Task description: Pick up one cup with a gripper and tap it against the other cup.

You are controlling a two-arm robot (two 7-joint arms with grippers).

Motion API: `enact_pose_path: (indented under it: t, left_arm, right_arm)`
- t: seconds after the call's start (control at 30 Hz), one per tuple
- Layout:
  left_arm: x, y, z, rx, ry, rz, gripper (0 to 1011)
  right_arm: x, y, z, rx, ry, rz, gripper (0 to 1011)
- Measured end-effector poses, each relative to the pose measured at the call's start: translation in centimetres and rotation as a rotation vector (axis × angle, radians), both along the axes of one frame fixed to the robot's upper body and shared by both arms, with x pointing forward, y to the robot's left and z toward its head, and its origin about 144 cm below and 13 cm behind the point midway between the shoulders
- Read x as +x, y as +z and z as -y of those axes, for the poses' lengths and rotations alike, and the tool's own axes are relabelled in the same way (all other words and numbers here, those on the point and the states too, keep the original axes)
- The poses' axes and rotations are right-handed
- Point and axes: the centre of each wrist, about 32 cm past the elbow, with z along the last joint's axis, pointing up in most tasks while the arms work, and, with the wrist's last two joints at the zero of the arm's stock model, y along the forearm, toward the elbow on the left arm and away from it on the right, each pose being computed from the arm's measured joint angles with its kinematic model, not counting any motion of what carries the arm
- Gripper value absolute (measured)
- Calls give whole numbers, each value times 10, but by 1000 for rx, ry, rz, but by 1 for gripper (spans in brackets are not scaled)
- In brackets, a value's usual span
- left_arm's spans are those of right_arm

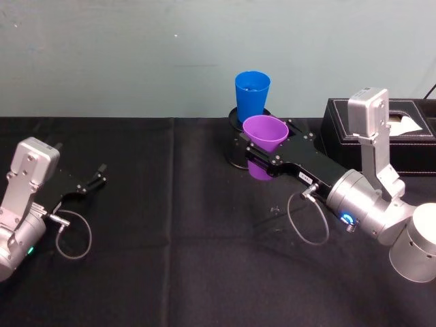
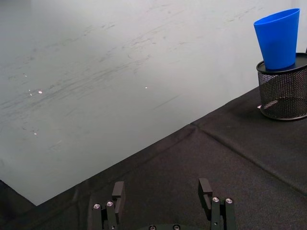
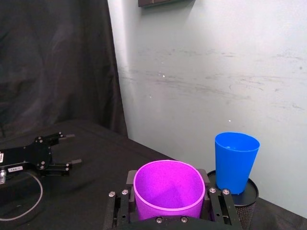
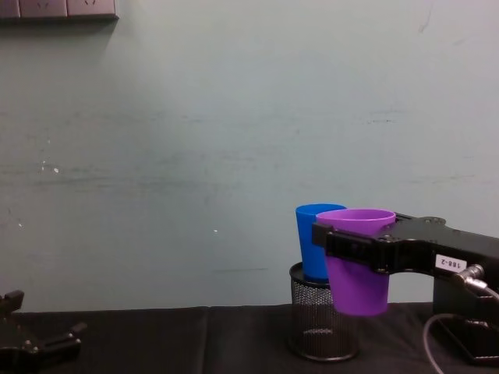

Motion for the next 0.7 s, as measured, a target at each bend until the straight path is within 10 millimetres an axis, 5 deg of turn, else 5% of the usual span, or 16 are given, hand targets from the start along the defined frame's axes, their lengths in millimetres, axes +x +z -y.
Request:
enact_pose_path:
  t: [0.7]
  left_arm:
    - [0,0,0,0,0,0,1000]
  right_arm:
    - [0,0,0,0,0,0,746]
